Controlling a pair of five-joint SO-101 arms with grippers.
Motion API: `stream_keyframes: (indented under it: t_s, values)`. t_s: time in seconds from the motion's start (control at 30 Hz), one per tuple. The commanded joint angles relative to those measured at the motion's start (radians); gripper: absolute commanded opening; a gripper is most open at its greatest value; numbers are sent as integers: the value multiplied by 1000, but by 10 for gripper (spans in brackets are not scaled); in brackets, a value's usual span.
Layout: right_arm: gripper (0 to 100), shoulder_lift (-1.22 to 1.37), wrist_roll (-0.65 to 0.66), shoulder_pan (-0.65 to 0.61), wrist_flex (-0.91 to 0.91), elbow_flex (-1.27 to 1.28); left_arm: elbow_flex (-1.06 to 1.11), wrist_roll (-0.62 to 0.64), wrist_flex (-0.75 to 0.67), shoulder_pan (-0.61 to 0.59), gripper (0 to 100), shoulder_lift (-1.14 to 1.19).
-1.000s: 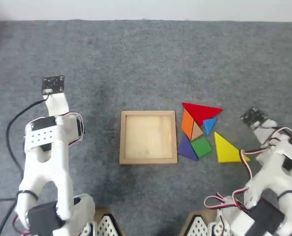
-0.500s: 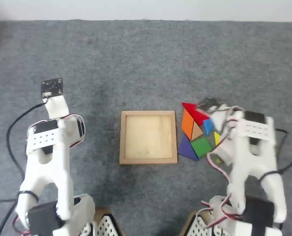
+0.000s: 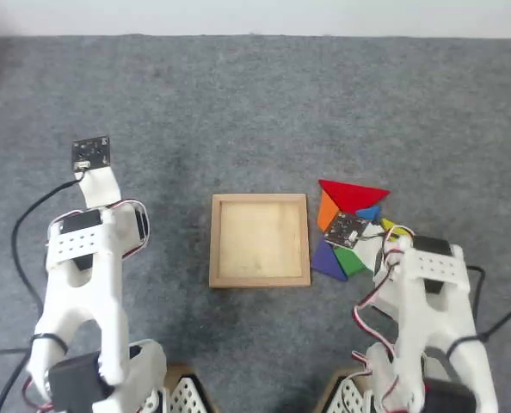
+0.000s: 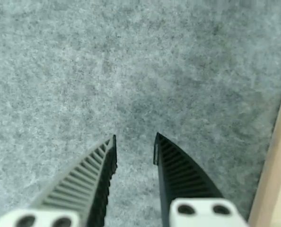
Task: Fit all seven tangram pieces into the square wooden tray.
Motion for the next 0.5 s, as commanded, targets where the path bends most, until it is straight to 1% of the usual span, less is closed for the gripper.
stream_keyframes:
  t_s: [0.0,0.07,0.13,0.2,0.27,0.37,0.47]
  values:
    - [373,-56,17,21,-91,-9,-13,6,-18,-2,127,2]
    - [373,-36,14,35,-134,-15,-13,6,-17,-2,127,2]
    - [373,1,-20,45,-174,-43,-13,6,-17,-2,127,2]
    - [373,61,-26,70,-177,-106,-13,6,-17,-2,127,2]
    - [373,120,-2,96,-97,-210,-12,5,-18,-2,127,2]
    - [373,197,83,120,39,-368,-12,-9,-18,-2,127,2]
    - [373,271,140,119,96,-454,-13,-18,-20,-2,127,2]
